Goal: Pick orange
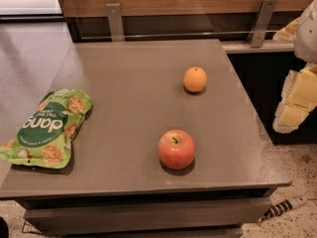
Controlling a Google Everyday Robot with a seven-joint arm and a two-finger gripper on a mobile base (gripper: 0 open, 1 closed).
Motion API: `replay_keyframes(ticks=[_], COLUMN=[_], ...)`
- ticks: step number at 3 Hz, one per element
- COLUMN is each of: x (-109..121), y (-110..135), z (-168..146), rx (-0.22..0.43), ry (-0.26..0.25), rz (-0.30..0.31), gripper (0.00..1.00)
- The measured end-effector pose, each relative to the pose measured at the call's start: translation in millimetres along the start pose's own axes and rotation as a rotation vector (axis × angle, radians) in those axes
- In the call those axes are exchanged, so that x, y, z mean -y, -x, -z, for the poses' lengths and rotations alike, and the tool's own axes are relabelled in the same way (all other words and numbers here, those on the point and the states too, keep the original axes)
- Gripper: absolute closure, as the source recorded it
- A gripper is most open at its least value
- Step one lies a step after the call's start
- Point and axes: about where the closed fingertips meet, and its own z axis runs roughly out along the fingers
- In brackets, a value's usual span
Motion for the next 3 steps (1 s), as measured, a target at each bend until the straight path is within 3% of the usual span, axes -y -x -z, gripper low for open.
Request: replay_keyframes(ticks=[2, 3], x=[6.2, 32.4], y=[0.9, 5.2], z=[1.5, -5.9], rx=[0.026, 0.142], ry=[-0.016, -0.061], rz=[-0.007, -0.037], gripper=[0.00, 0.00])
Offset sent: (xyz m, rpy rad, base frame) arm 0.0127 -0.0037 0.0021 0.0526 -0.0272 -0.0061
